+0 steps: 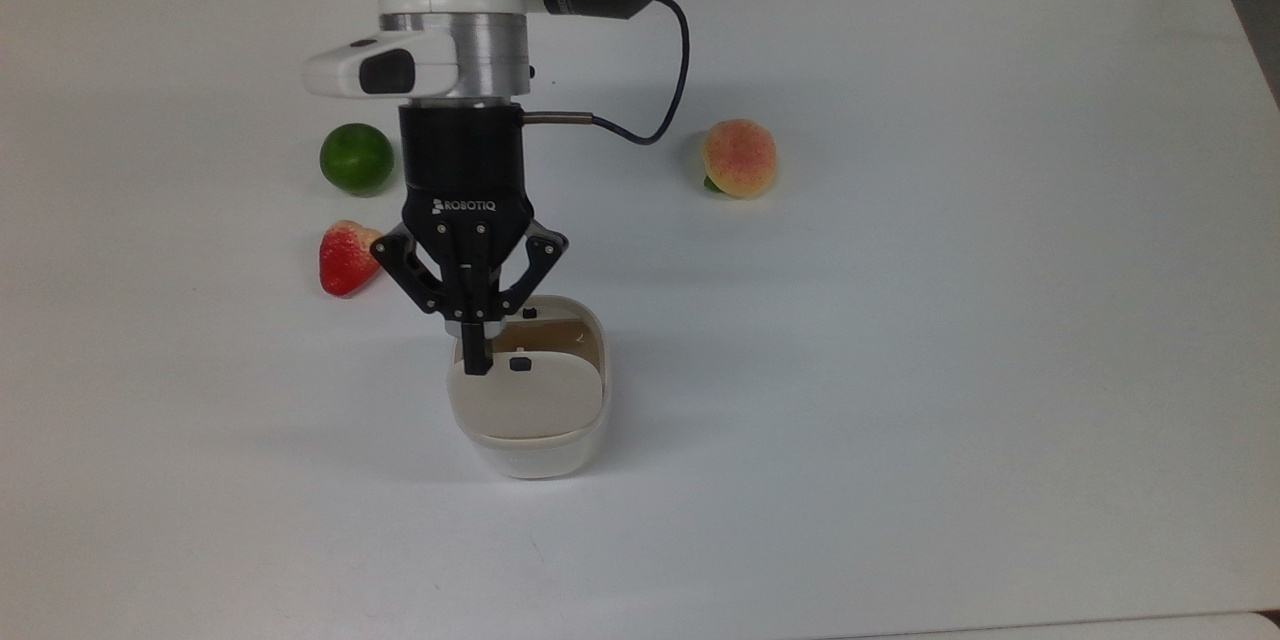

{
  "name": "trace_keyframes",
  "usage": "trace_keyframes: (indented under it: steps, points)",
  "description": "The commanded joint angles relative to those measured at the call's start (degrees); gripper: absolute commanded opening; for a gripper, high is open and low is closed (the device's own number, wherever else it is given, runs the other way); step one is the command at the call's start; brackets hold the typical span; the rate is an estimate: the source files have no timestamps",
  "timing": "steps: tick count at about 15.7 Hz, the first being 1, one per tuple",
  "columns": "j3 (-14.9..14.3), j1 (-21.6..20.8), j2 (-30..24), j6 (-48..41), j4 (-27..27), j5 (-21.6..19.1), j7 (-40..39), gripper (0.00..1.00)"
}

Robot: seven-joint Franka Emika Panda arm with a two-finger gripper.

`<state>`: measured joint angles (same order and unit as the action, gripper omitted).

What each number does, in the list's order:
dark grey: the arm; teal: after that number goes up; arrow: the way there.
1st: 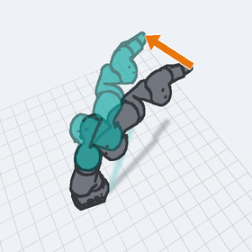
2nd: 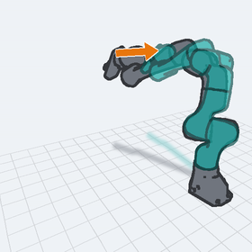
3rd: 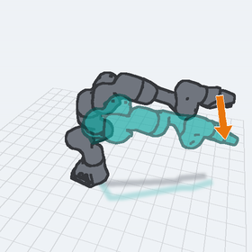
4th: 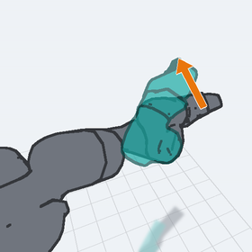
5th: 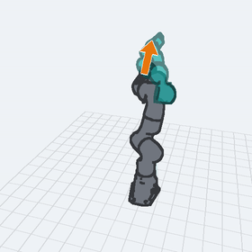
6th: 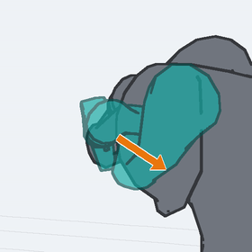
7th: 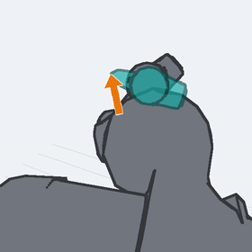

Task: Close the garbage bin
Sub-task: 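Lower the gripper against the raised lid and push it over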

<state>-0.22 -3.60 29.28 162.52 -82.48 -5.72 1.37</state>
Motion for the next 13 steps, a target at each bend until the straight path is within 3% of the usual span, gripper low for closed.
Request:
trace_keyframes:
  steps: [1,6,8,13]
  points:
    - [0.5,-0.2,1.2,1.0,0.4,-1.1,0.2,0.00]
    - [0.6,0.2,0.4,0.7,-1.1,-1.0,0.3,0.00]
    - [0.7,0.3,-1.3,0.5,-4.1,-1.0,0.0,0.00]
    - [3.0,1.8,-4.1,-2.1,-8.0,-0.9,-0.3,0.00]
